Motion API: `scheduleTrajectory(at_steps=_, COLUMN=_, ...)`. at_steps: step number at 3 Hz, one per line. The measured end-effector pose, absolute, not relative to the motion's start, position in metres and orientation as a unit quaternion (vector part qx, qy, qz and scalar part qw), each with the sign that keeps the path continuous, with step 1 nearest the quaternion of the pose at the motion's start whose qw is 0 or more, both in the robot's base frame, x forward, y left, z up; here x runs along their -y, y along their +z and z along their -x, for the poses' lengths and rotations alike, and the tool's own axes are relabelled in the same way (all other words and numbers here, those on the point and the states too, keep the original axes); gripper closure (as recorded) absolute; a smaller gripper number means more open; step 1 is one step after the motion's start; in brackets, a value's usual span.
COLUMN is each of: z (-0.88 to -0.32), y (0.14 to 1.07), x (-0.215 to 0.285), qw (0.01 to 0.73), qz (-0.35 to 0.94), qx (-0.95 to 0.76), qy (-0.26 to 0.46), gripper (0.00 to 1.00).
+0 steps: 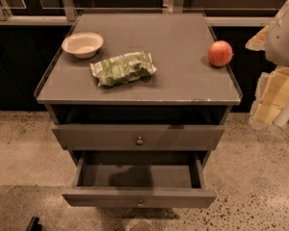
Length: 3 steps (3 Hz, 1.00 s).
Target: Close middle drawer
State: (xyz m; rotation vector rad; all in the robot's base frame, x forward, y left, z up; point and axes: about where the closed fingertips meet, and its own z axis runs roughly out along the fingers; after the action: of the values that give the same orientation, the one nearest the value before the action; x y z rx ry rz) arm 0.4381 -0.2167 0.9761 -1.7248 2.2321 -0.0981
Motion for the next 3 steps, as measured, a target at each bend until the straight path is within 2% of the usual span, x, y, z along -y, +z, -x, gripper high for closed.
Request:
scheduleTrajectory(at_steps=1, z=-0.437, y=0.969, x=0.217, qw=0.168, qz=0.602, qx=-0.780, qy=-0.035, gripper=0.00)
scheduleTrajectory(at_steps=2, z=-0.423, y=0.926, x=0.211, qw=0.192, qz=0.603, qx=-0.774, qy=0.003, gripper=0.00)
scheduleTrajectory(at_steps=3, z=-0.403, y=0.839, x=0.203, qw=0.227, qz=0.576, qx=-0.780, qy=0.091, gripper=0.00)
